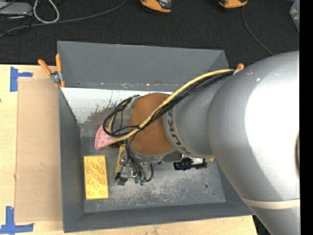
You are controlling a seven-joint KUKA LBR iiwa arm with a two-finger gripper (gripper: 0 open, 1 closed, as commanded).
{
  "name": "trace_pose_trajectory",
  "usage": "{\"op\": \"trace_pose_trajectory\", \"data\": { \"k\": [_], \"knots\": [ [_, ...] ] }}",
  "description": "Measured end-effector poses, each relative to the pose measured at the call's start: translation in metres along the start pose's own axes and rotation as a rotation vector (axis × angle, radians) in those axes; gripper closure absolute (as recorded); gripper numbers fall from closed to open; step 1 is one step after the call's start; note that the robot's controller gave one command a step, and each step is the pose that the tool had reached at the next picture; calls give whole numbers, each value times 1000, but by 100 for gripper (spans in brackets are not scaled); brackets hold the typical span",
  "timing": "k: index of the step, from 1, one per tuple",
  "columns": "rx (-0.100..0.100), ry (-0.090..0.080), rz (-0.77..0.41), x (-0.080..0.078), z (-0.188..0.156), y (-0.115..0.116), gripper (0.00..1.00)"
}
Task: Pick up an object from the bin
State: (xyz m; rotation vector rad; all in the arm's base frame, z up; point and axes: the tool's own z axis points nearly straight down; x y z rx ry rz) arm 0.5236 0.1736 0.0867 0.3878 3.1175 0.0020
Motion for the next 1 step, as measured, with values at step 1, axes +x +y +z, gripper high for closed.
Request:
{"op": "trace_pose_trajectory", "data": {
  "k": [1],
  "knots": [
    [0, 1, -174, 14, 6, -3, 100]
  ]
}}
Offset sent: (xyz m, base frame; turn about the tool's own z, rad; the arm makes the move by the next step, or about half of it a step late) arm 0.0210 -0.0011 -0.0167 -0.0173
